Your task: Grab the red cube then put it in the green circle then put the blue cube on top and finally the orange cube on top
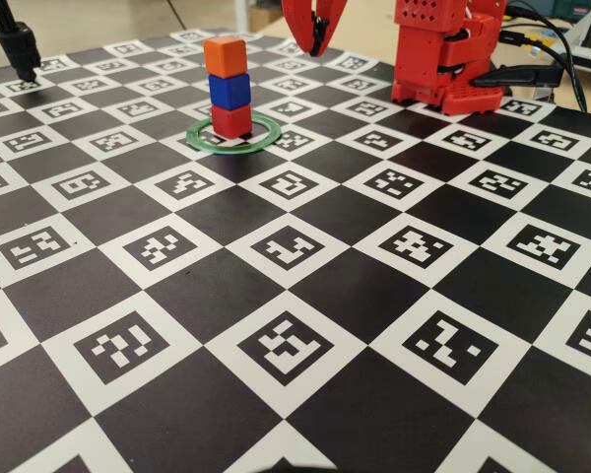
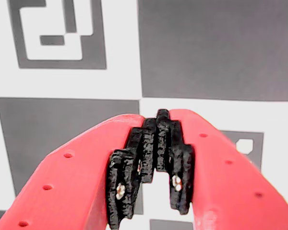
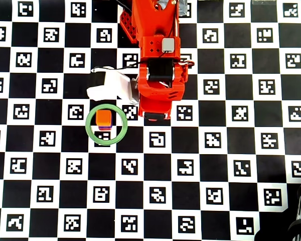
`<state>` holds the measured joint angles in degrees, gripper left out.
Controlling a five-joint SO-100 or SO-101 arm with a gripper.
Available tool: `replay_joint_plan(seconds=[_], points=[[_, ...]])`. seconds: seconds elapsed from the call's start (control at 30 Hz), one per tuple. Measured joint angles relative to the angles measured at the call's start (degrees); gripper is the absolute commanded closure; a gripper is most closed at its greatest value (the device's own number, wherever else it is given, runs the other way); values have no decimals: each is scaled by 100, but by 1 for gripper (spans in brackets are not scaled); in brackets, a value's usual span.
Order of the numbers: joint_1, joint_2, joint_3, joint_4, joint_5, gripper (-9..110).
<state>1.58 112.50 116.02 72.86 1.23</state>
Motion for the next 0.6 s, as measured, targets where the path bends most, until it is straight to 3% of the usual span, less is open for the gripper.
replay_joint_plan(seconds=[0.17, 0.6], points=[[-158, 1195, 1494, -835, -800, 107], [-334, 4333, 4386, -2391, -4482, 107]])
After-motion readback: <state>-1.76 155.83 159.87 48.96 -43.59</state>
